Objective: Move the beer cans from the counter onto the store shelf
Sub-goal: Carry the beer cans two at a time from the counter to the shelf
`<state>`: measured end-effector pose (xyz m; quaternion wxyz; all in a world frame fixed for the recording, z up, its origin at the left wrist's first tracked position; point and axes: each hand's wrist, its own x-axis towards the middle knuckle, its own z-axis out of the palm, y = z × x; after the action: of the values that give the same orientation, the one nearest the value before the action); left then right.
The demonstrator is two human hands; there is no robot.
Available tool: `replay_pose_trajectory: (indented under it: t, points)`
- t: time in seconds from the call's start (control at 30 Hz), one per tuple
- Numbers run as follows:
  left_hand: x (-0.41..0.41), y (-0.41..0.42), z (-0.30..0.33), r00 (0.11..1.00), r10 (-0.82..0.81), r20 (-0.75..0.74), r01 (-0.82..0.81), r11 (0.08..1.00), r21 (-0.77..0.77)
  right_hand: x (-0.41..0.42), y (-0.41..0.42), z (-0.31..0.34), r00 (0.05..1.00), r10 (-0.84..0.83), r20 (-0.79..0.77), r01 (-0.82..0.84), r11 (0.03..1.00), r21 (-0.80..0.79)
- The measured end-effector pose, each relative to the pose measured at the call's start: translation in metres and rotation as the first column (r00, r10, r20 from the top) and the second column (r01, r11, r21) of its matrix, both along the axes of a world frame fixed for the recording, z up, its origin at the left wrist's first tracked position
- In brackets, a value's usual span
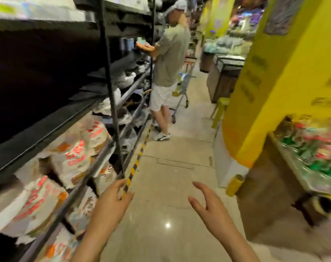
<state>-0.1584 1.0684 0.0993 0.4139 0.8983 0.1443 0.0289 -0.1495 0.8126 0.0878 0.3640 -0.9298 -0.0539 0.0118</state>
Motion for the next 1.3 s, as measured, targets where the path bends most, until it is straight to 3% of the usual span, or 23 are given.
replay_pose_trajectory:
  t: [0.13, 0.3, 0.47, 0.6, 0.73, 0.9, 1.03, 1.3]
  points:
    - [0.036, -0.151, 0.002, 0.936, -0.346, 0.067, 0.35, 0.934, -0.067, -0.04, -0.127, -0.001, 0.938, -0.348, -0.004, 0.348, 0.937, 0.037]
    - [0.029, -0.329, 0.003, 0.762, -0.641, 0.093, 0.645, 0.735, -0.209, -0.11, -0.248, -0.007, 0.746, -0.663, -0.063, 0.665, 0.738, 0.117]
    - [0.004, -0.445, -0.009, 0.592, -0.805, 0.044, 0.779, 0.557, -0.287, -0.162, -0.327, -0.021, 0.564, -0.82, -0.098, 0.82, 0.543, 0.181]
    - [0.013, -0.493, -0.019, 0.56, -0.828, -0.032, 0.784, 0.543, -0.3, -0.162, -0.371, -0.025, 0.492, -0.864, -0.106, 0.853, 0.455, 0.257]
    - [0.055, -0.52, -0.021, 0.579, -0.814, -0.041, 0.774, 0.565, -0.285, -0.122, -0.415, -0.018, 0.511, -0.855, -0.091, 0.829, 0.463, 0.313]
    - [0.124, -0.571, -0.026, 0.656, -0.755, 0.021, 0.723, 0.619, -0.308, -0.056, -0.486, -0.003, 0.587, -0.809, -0.033, 0.766, 0.542, 0.346]
    - [0.169, -0.642, -0.025, 0.674, -0.738, 0.039, 0.705, 0.626, -0.333, -0.016, -0.554, 0.002, 0.629, -0.777, -0.017, 0.745, 0.597, 0.298]
    - [0.209, -0.796, -0.013, 0.585, -0.808, 0.067, 0.785, 0.544, -0.297, 0.02, -0.684, -0.015, 0.597, -0.799, -0.068, 0.778, 0.556, 0.294]
